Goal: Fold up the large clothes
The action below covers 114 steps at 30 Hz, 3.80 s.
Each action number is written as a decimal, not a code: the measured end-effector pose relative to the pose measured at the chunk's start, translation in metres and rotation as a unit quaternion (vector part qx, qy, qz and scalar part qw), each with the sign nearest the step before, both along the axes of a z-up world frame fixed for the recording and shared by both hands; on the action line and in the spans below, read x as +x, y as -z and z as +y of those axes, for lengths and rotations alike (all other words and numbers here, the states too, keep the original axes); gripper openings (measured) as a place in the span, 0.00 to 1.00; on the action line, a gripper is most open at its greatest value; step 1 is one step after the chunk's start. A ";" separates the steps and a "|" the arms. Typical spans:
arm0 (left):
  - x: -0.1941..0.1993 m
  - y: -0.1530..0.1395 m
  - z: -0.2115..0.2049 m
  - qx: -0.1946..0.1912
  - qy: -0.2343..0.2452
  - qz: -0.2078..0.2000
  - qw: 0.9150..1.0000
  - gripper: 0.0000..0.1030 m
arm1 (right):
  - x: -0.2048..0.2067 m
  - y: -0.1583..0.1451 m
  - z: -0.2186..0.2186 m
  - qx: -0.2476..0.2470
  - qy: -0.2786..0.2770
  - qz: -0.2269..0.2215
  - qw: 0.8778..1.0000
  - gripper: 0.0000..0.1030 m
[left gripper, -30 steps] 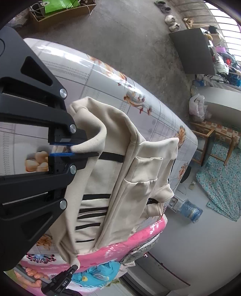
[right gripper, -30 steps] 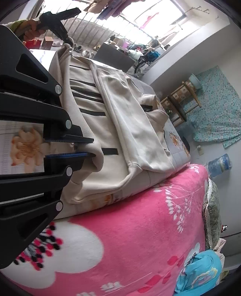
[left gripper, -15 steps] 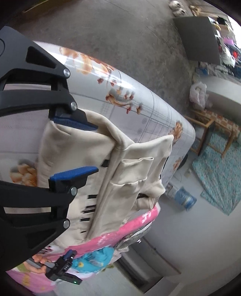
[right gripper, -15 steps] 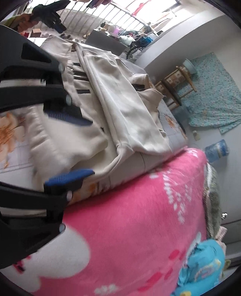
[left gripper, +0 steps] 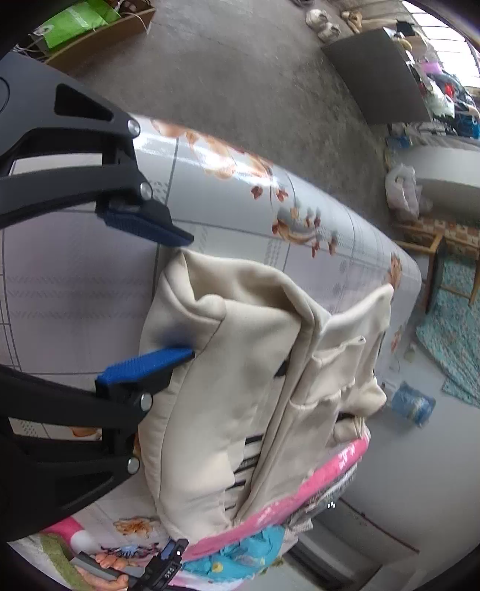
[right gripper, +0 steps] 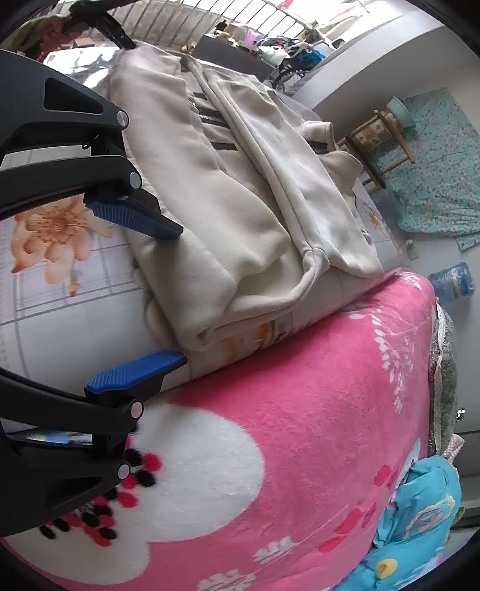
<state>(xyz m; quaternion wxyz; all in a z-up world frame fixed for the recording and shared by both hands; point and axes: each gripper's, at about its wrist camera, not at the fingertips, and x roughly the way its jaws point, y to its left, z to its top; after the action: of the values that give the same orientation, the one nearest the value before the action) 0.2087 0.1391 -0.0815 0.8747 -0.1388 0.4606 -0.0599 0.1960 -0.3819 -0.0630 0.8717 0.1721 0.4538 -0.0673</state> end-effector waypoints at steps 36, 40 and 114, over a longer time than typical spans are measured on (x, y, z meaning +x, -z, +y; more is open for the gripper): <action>-0.082 -0.080 -0.045 0.172 0.000 -0.025 0.985 0.11 | -0.081 -0.020 0.008 0.018 -0.055 -0.056 0.997 0.14; -0.089 -0.048 -0.013 0.127 -0.021 0.036 0.991 0.17 | -0.096 0.000 0.014 -0.024 -0.075 -0.032 0.996 0.20; -0.030 -0.012 -0.054 0.092 0.010 0.011 0.996 0.20 | -0.026 -0.008 0.184 -0.107 -0.224 -0.013 0.969 0.43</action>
<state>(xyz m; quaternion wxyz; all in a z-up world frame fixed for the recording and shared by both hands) 0.1784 0.0850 -0.0696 0.8777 -0.0539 0.4755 -0.0246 0.1696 -0.1977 -0.0550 0.8839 -0.0272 0.4592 0.0844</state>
